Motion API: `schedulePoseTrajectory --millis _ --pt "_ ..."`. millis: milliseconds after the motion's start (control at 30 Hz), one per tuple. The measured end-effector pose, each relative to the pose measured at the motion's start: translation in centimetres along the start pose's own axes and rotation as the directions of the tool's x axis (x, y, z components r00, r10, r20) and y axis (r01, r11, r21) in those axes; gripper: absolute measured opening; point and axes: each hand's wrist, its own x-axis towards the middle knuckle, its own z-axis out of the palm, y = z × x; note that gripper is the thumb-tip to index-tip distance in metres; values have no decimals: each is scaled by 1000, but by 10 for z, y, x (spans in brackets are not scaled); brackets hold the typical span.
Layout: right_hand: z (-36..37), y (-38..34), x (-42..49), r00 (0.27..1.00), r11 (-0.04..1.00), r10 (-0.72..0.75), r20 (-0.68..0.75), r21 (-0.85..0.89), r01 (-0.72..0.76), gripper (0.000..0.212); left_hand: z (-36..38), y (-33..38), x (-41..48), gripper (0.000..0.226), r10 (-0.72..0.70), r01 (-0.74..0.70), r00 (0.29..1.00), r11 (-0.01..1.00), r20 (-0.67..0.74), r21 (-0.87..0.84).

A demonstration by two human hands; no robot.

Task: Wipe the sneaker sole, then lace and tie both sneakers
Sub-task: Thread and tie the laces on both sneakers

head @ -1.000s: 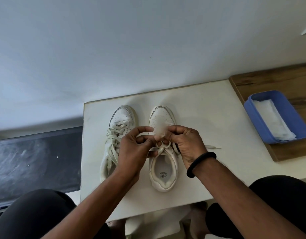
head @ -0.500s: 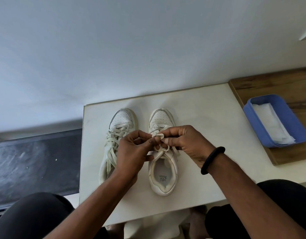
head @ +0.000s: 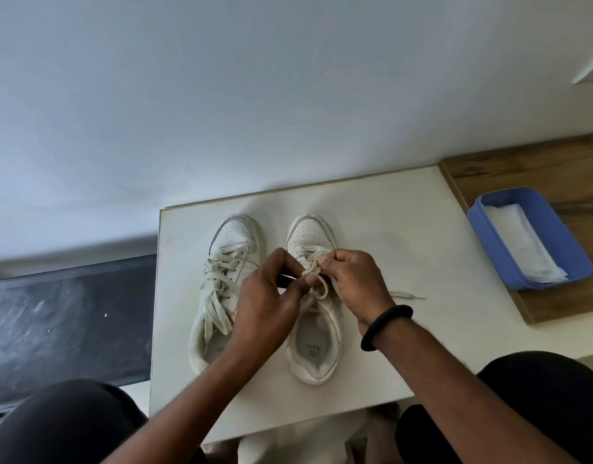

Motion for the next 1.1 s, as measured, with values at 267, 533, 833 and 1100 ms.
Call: schedulePoseTrajectory --millis 267,533,833,1100 --pt "0 1 -3 999 1000 -9 37 29 8 11 4 -8 1 18 38 -35 998 997 -45 62" --pt "-11 -5 0 982 999 -6 188 -43 15 10 6 -10 -1 20 36 -32 995 999 -98 42" --pt "-19 -7 -1 953 898 -137 269 -372 234 6 6 -10 -2 19 5 3 991 998 -135 57" --pt "-17 -13 -4 927 794 -213 308 -498 348 9 4 4 -10 45 139 -120 987 972 -83 202"
